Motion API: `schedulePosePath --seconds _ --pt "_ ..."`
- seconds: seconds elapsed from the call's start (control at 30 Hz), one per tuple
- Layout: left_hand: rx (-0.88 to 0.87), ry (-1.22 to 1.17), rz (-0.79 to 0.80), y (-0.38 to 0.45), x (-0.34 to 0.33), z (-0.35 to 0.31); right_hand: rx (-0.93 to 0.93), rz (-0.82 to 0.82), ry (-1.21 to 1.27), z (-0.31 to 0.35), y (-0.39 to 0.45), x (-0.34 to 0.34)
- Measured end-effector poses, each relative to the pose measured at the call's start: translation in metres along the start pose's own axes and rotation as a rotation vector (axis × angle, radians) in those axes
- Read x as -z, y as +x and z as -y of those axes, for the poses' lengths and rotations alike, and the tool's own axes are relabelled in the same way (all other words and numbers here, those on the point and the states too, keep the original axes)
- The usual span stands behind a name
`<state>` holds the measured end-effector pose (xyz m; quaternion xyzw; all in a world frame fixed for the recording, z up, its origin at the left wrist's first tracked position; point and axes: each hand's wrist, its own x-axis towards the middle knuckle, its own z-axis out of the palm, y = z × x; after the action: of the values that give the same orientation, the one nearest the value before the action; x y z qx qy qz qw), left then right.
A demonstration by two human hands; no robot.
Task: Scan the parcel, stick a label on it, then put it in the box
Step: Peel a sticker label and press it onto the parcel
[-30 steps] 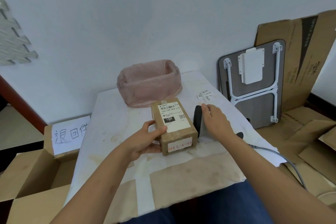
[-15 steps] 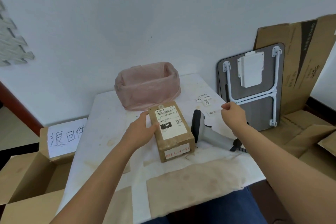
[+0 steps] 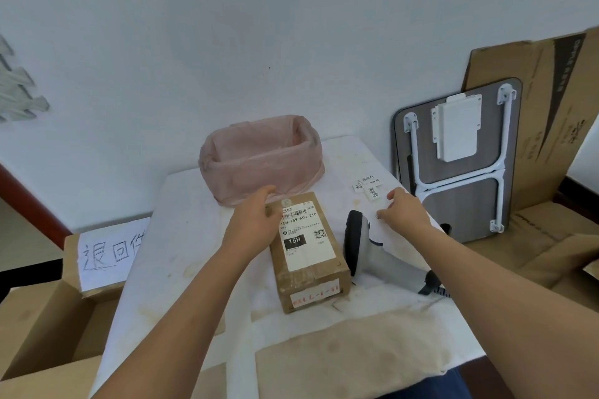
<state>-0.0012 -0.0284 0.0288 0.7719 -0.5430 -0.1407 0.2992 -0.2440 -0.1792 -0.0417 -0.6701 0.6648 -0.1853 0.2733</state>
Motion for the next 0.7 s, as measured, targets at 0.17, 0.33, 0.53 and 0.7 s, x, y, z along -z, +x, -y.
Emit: schedulePosePath --seconds 0.17,0.33,0.53,0.7 --pt "-0.004 -0.019 0.015 0.006 -0.001 -0.003 -0.007 -0.005 -0.031 -0.004 0.006 -0.003" --pt "-0.013 -0.051 0.026 0.008 -0.004 -0.012 0.013 0.001 -0.095 -0.007 0.01 -0.004" --pt "-0.045 -0.056 0.029 0.003 -0.008 -0.019 0.035 0.001 -0.116 -0.008 0.007 -0.004" --pt "-0.053 -0.054 0.063 -0.001 -0.008 -0.02 0.066 -0.012 -0.095 -0.01 0.003 -0.004"
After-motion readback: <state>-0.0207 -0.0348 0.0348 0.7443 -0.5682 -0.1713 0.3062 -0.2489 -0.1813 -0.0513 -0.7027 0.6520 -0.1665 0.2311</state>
